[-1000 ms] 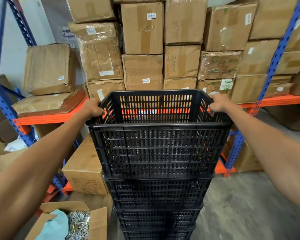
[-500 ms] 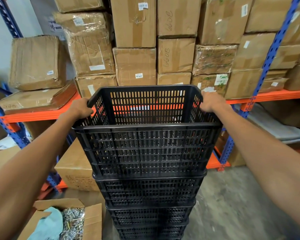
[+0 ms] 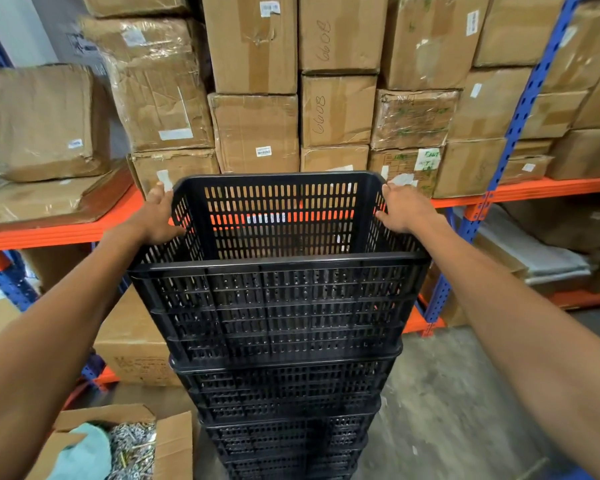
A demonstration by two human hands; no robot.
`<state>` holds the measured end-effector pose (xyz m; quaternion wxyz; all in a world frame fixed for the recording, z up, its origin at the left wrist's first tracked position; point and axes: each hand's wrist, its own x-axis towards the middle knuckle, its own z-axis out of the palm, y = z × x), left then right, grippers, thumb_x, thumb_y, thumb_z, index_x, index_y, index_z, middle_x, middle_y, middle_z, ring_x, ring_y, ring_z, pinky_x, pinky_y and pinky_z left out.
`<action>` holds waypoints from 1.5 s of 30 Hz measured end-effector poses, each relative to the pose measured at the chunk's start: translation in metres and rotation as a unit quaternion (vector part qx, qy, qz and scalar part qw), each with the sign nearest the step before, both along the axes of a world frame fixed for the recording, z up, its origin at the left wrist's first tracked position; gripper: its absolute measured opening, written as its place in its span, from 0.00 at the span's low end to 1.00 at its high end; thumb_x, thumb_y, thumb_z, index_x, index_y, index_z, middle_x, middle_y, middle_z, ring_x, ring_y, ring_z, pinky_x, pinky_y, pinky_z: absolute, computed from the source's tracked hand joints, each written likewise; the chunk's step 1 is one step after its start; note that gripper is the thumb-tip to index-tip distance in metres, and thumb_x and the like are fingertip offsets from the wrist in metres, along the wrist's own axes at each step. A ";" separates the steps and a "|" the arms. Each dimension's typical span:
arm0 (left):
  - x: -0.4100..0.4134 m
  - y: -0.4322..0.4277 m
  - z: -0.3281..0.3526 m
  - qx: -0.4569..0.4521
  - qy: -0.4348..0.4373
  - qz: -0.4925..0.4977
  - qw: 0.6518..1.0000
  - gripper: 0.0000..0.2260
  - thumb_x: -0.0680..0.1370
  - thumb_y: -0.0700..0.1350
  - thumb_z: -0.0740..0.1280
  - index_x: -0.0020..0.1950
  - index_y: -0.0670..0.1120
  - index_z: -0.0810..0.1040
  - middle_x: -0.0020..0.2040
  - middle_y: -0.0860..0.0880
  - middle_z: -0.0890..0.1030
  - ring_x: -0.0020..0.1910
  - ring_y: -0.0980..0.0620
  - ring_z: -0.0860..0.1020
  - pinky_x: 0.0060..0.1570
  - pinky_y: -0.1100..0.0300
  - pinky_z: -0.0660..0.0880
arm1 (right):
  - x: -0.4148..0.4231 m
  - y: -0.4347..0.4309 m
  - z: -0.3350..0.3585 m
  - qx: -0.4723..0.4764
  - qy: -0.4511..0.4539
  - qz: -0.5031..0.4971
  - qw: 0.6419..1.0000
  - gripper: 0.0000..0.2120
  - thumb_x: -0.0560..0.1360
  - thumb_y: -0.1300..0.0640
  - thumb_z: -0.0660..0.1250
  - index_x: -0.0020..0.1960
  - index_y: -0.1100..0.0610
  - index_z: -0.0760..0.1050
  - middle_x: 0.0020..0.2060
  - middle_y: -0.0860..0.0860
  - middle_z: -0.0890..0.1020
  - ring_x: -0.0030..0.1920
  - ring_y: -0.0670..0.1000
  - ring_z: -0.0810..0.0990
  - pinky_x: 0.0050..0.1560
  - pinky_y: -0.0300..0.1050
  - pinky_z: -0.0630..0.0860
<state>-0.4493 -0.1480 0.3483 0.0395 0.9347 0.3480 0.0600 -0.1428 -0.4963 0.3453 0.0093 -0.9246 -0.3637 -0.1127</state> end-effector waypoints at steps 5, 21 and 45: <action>0.005 0.012 -0.007 0.045 0.028 -0.027 0.998 0.39 0.78 0.48 0.64 0.79 0.39 0.42 0.79 0.39 0.39 0.78 0.42 0.40 0.77 0.47 0.46 | 0.003 0.002 -0.005 -0.044 0.028 0.003 0.999 0.40 0.79 0.42 0.59 0.79 0.63 0.45 0.79 0.57 0.49 0.79 0.58 0.48 0.76 0.56 0.56; 0.005 0.011 -0.008 0.056 0.031 -0.015 0.998 0.33 0.81 0.55 0.56 0.79 0.39 0.49 0.80 0.41 0.45 0.79 0.43 0.44 0.78 0.48 0.48 | 0.005 0.005 -0.008 -0.072 0.034 0.008 0.997 0.55 0.71 0.29 0.61 0.79 0.62 0.39 0.79 0.58 0.46 0.79 0.59 0.42 0.77 0.54 0.50; -0.439 0.009 -0.008 -0.074 -0.034 0.207 0.975 0.16 0.77 0.49 0.64 0.62 0.47 0.81 0.59 0.44 0.83 0.60 0.46 0.79 0.60 0.58 0.73 | -0.521 0.237 0.001 0.085 0.121 0.381 0.913 0.28 0.78 0.47 0.62 0.74 0.56 0.64 0.69 0.56 0.73 0.70 0.58 0.69 0.66 0.56 0.70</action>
